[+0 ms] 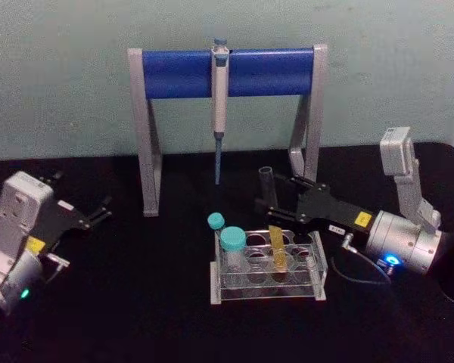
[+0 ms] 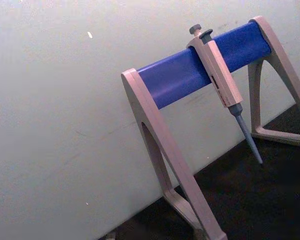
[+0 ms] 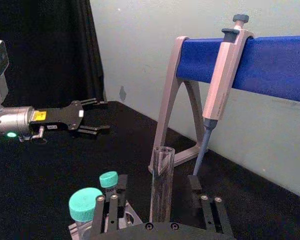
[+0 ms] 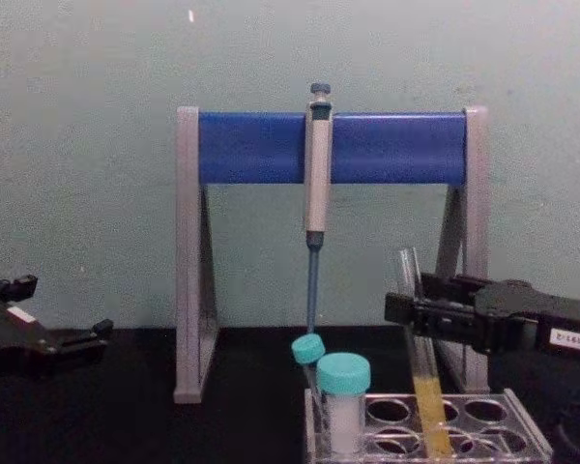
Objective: Pick up the test tube from the test tube rack, shake it, then place it back into the test tube rack.
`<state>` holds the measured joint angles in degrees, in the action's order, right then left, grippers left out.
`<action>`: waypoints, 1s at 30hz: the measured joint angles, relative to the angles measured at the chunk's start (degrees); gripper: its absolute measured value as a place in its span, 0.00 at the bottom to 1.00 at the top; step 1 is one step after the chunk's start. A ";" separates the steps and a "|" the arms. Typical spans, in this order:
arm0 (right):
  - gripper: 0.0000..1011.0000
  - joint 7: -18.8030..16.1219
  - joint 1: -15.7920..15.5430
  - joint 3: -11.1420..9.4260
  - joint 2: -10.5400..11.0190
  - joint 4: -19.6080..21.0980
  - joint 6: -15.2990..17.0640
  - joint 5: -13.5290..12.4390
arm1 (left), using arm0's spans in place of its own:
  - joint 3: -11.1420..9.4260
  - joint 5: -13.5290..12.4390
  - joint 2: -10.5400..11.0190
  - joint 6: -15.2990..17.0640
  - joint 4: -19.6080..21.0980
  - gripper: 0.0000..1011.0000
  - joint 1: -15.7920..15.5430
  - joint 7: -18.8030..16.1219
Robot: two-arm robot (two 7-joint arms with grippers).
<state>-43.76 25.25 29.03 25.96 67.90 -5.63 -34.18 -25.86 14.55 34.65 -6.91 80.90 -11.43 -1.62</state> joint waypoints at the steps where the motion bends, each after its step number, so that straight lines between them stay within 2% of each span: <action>1: 0.78 0.00 0.01 0.00 0.00 0.00 -0.01 -0.01 | 0.00 0.00 0.00 0.00 0.00 0.99 0.00 0.00; 4: 0.87 0.00 0.01 0.00 0.00 0.02 -0.02 -0.03 | 0.00 0.00 0.00 0.00 0.00 0.99 0.00 0.00; 10: 0.99 0.00 0.01 0.00 0.00 0.04 -0.04 -0.06 | 0.00 0.00 0.00 0.00 0.00 0.99 0.00 0.00; 24: 0.99 -0.20 -0.03 -0.13 0.01 0.12 -0.31 -0.26 | 0.00 0.00 0.00 0.00 0.00 0.99 0.00 0.00; 30: 0.99 -0.18 -1.11 -1.01 0.63 2.29 -1.16 -0.98 | 0.00 0.00 0.00 0.00 0.00 0.99 0.00 0.00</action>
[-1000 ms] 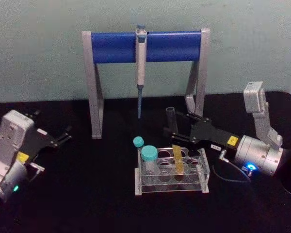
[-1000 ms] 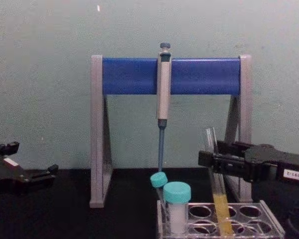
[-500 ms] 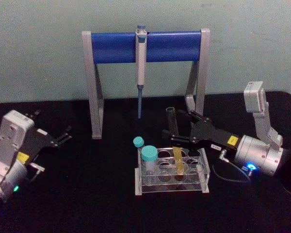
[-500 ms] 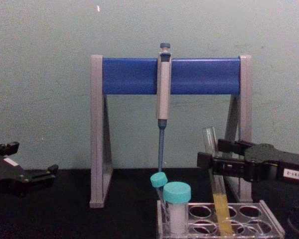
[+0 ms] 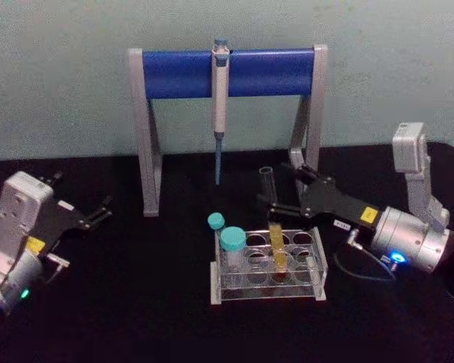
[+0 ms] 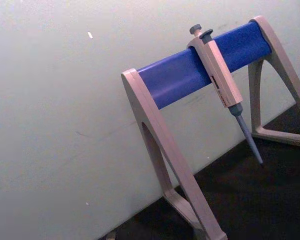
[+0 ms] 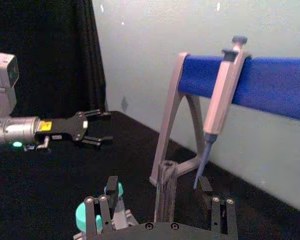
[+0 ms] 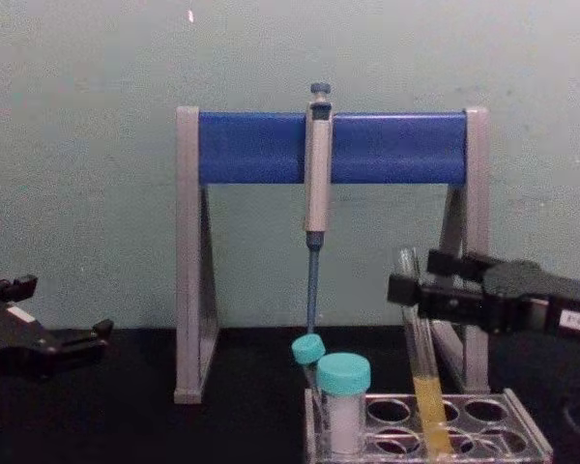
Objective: Pick up the test tube from the test tube rack, shake it, then place it back into the test tube rack.
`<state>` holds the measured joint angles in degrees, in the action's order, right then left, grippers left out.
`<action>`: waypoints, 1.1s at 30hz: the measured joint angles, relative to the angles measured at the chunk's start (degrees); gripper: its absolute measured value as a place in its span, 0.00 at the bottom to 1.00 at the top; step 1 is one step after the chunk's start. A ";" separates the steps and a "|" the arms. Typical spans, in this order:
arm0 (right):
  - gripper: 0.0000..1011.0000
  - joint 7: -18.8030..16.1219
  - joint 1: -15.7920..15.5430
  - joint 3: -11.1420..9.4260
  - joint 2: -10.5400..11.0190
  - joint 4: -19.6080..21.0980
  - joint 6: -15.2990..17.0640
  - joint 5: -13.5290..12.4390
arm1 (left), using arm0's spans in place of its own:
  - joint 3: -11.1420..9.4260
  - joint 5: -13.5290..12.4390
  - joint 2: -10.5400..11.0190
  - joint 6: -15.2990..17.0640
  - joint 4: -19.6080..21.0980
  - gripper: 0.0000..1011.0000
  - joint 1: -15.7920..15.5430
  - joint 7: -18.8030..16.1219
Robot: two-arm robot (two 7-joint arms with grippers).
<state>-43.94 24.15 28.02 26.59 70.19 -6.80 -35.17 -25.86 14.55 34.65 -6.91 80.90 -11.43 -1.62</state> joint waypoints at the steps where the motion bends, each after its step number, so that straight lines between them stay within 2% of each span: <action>1: 0.99 0.93 -0.58 -0.37 0.33 1.21 -0.20 0.07 | 0.00 0.00 0.00 0.00 0.00 0.99 0.00 0.00; 4: 0.99 2.88 -1.76 -1.27 0.97 3.64 -0.64 0.39 | 0.00 0.00 0.00 0.00 0.00 0.99 0.00 0.00; 6: 0.99 7.21 -3.99 -3.13 1.69 7.55 -1.59 1.50 | 0.00 0.00 0.00 0.00 0.00 0.99 0.00 0.00; 9: 0.99 11.01 -5.65 -4.56 2.00 10.14 -2.12 3.01 | 0.00 0.00 0.00 0.00 0.00 0.99 0.00 0.00; 10: 0.99 14.03 -6.79 -5.54 2.09 11.76 -2.28 4.42 | 0.00 0.00 0.00 0.00 0.00 0.99 0.00 0.00; 12: 0.99 16.94 -7.77 -6.38 2.09 12.95 -2.26 5.72 | 0.00 0.00 0.00 0.00 0.00 0.99 0.00 0.00; 13: 0.99 19.87 -8.61 -7.04 2.03 14.00 -1.82 7.26 | 0.00 0.00 0.00 0.00 0.00 0.99 0.00 0.00; 17: 0.99 25.99 -10.20 -8.12 1.83 15.51 0.59 11.00 | 0.00 0.00 0.00 0.00 0.00 0.99 0.00 0.00; 20: 0.99 29.20 -11.03 -8.60 1.54 15.78 2.83 12.90 | 0.00 0.00 0.00 0.00 0.00 0.99 0.00 0.00; 27: 0.99 33.12 -12.30 -9.40 0.03 14.30 7.02 14.97 | 0.00 0.00 0.00 0.00 0.00 0.99 0.00 0.00; 33: 0.99 33.66 -12.71 -9.94 -1.23 12.34 10.62 15.11 | 0.00 0.00 0.00 0.00 0.00 0.99 0.00 0.00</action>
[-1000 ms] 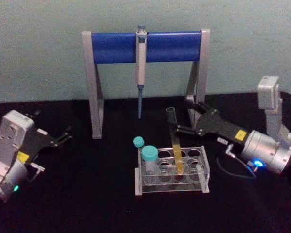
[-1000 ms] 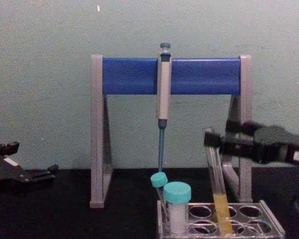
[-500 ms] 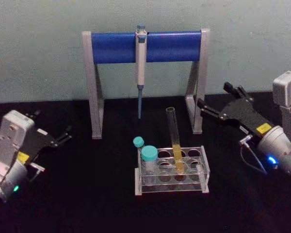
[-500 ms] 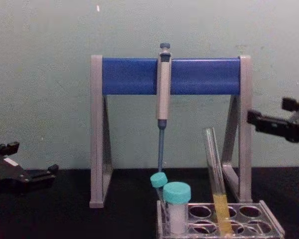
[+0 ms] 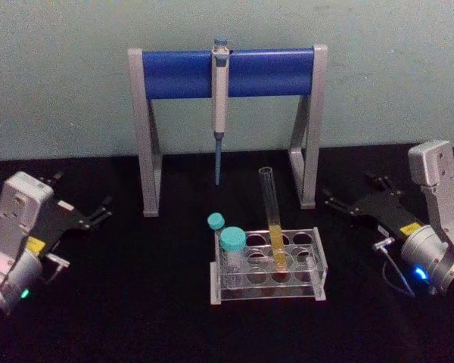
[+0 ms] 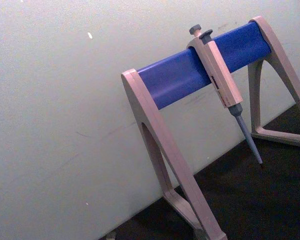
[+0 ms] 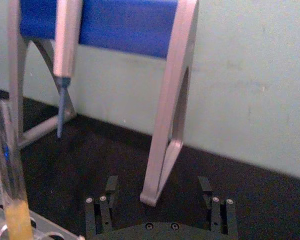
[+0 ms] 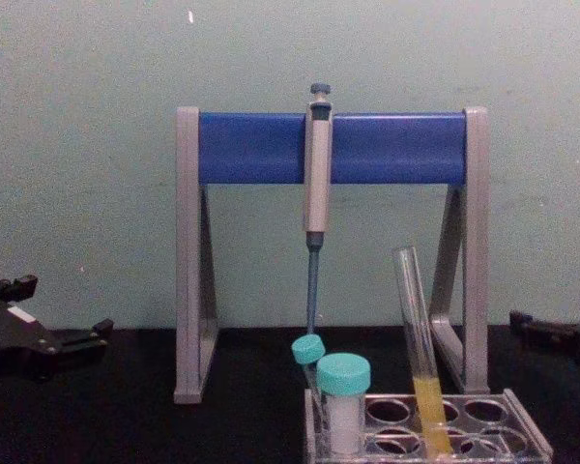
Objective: Pick up the test tube from the test tube rack, shake it, then place it back into the test tube rack.
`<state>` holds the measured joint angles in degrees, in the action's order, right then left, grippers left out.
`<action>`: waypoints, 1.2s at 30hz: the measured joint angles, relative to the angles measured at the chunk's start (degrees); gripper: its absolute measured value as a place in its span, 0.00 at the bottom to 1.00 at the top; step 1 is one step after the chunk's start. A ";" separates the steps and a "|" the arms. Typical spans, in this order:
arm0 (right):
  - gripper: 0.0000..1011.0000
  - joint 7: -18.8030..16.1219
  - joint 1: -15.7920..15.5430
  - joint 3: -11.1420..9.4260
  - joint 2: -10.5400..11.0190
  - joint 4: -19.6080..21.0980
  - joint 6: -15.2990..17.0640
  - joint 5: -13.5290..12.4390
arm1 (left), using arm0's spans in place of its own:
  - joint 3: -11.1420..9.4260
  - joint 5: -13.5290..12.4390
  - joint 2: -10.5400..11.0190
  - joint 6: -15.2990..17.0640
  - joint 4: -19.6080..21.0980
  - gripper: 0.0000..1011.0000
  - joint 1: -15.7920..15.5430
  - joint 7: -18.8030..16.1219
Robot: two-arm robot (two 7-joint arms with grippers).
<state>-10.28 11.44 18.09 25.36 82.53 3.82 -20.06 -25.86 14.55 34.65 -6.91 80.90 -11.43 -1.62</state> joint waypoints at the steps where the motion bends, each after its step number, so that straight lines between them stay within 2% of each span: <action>1: 0.99 -0.04 -0.01 -0.08 -0.14 -0.23 0.33 -0.01 | 0.00 0.00 0.00 0.00 0.00 0.99 0.00 0.00; 6: 0.99 -0.65 0.04 -0.58 -0.88 -1.23 1.39 -0.09 | 0.00 0.00 0.00 0.00 0.00 0.99 0.00 0.00; 36: 0.99 -0.36 -0.01 -0.37 -0.59 -0.81 1.13 -0.10 | 0.00 0.00 0.00 0.00 0.00 0.99 0.00 0.00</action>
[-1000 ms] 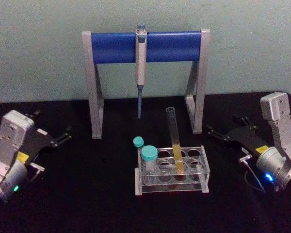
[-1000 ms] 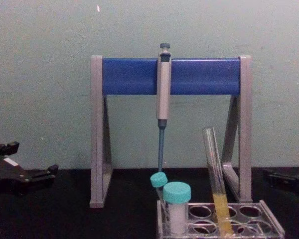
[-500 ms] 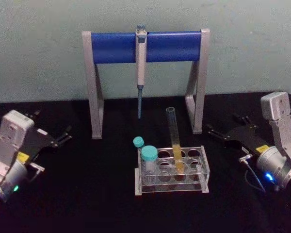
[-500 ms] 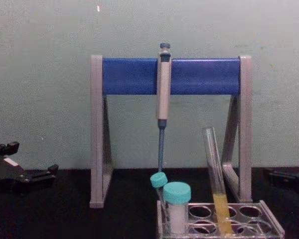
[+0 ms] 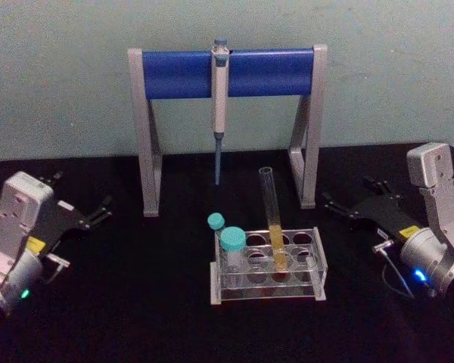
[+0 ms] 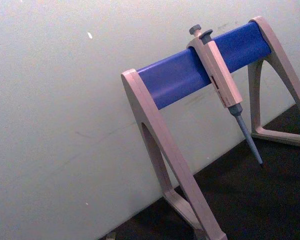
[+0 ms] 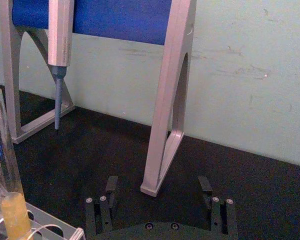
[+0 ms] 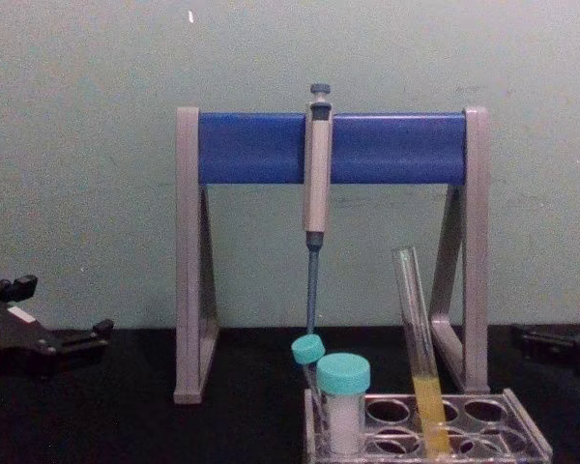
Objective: Pick up the test tube from the test tube rack, shake it, then place it back into the test tube rack.
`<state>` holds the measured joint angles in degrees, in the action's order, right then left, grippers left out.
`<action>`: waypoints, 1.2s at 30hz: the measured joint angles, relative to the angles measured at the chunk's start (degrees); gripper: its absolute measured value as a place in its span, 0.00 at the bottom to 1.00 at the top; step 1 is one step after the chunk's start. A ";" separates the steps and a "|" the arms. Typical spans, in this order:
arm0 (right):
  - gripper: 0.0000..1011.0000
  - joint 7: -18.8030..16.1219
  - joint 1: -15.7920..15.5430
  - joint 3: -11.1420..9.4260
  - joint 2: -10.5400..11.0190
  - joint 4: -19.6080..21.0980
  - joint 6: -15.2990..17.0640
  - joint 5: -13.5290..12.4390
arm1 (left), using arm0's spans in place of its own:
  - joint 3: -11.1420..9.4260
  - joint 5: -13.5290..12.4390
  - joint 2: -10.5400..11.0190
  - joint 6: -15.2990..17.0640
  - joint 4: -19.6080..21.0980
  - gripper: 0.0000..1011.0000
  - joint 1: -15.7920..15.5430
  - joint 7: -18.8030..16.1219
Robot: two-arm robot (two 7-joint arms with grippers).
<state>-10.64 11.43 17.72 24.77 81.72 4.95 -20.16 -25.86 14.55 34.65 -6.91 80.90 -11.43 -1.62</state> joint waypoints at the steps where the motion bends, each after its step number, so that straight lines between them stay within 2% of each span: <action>1: 0.99 0.01 0.00 0.00 0.00 0.01 -0.01 0.00 | 0.00 0.00 0.00 0.00 0.00 0.99 0.00 0.00; 36: 0.99 0.04 0.00 0.00 0.03 0.05 -0.07 0.00 | 0.00 0.00 0.00 0.00 0.00 0.99 0.00 0.00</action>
<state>-10.60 11.43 17.72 24.80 81.77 4.89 -20.15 -25.86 14.55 34.64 -6.91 80.90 -11.43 -1.62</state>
